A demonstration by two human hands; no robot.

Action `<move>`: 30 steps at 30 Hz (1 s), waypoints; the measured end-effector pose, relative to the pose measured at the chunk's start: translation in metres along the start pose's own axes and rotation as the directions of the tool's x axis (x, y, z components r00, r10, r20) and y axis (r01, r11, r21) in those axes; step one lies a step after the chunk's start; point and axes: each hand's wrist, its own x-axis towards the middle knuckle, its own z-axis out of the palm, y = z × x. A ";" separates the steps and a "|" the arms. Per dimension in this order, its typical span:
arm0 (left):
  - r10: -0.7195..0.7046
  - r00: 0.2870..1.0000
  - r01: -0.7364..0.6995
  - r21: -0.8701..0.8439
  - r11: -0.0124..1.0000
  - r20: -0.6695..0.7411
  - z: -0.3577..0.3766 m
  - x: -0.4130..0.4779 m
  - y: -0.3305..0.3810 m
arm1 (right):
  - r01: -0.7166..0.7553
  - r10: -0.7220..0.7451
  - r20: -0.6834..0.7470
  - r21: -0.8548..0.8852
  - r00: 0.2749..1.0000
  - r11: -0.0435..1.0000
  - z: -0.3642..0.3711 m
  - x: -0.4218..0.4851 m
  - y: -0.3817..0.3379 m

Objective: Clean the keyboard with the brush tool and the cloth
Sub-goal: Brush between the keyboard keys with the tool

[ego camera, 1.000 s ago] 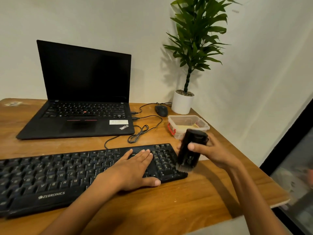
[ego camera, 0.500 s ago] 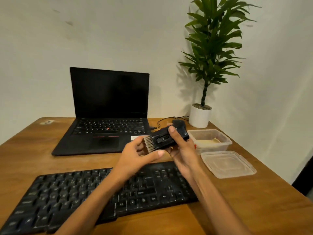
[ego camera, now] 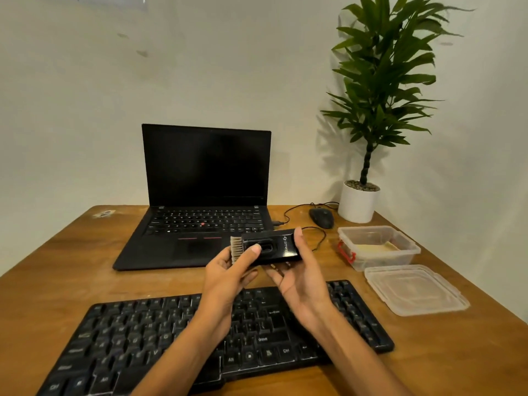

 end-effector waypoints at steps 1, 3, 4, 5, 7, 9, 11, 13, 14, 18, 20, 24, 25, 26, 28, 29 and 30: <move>-0.005 1.000 0.005 -0.008 1.000 -0.002 0.000 0.000 -0.001 | -0.001 0.001 -0.015 0.011 1.000 1.000 -0.001 -0.001 0.000; -0.008 1.000 0.008 -0.010 1.000 -0.001 0.001 0.000 -0.002 | -0.008 0.009 -0.034 0.033 0.999 0.999 -0.002 -0.001 0.000; -0.009 1.000 0.009 -0.010 1.000 0.005 0.001 0.001 -0.003 | -0.017 0.018 -0.039 0.041 0.999 0.999 -0.003 -0.001 0.000; -0.013 1.000 0.013 -0.013 1.000 0.012 0.002 0.001 -0.004 | -0.029 0.031 -0.043 0.045 0.999 0.999 -0.003 -0.002 0.001; -0.021 1.000 0.021 -0.031 0.999 0.020 0.002 0.000 -0.005 | -0.058 0.060 -0.041 0.037 0.997 0.998 -0.004 -0.003 0.003; -0.020 1.000 0.021 -0.029 0.999 0.011 0.001 0.000 -0.005 | -0.070 0.070 -0.033 0.019 0.997 0.997 -0.004 -0.003 0.005; -0.006 1.000 0.006 0.006 1.000 -0.001 0.000 0.000 -0.005 | -0.067 0.067 -0.025 -0.007 0.997 0.998 -0.004 -0.003 0.006; 0.018 1.000 -0.017 0.042 0.999 -0.007 -0.001 0.000 -0.005 | -0.068 0.068 -0.020 -0.020 0.997 0.997 -0.004 -0.003 0.007; 0.037 0.999 -0.036 0.066 0.997 -0.011 -0.001 0.000 -0.005 | -0.071 0.070 -0.019 -0.020 0.997 0.997 -0.004 -0.002 0.007; 0.137 0.990 -0.140 0.194 0.971 0.028 -0.001 0.001 -0.006 | -0.071 0.068 -0.051 -0.058 0.996 0.996 -0.008 0.002 0.005; 0.189 0.979 -0.203 0.269 0.942 0.077 -0.003 0.004 -0.006 | -0.084 0.077 -0.082 -0.079 0.994 0.993 -0.011 0.003 0.003; 0.254 0.934 -0.337 0.385 0.859 0.249 -0.006 0.005 -0.004 | -0.088 0.071 -0.153 -0.106 0.986 0.990 -0.021 0.003 -0.007; 0.264 0.922 -0.364 0.398 0.842 0.285 -0.006 0.005 -0.005 | -0.083 0.065 -0.156 -0.113 0.986 0.990 -0.024 0.003 -0.011; 0.281 0.909 -0.394 0.416 0.820 0.307 -0.004 0.005 -0.007 | -0.076 0.057 -0.154 -0.123 0.986 0.990 -0.027 0.001 -0.015; 0.305 0.895 -0.431 0.455 0.779 0.325 0.002 0.006 -0.012 | -0.048 0.021 -0.162 -0.161 0.987 0.986 -0.034 -0.004 -0.024; 0.303 0.893 -0.435 0.471 0.767 0.332 0.007 0.006 -0.015 | -0.030 -0.003 -0.175 -0.185 0.985 0.982 -0.039 -0.007 -0.029; 0.295 0.892 -0.437 0.489 0.755 0.342 0.014 0.006 -0.018 | -0.007 -0.034 -0.196 -0.207 0.980 0.978 -0.044 -0.010 -0.035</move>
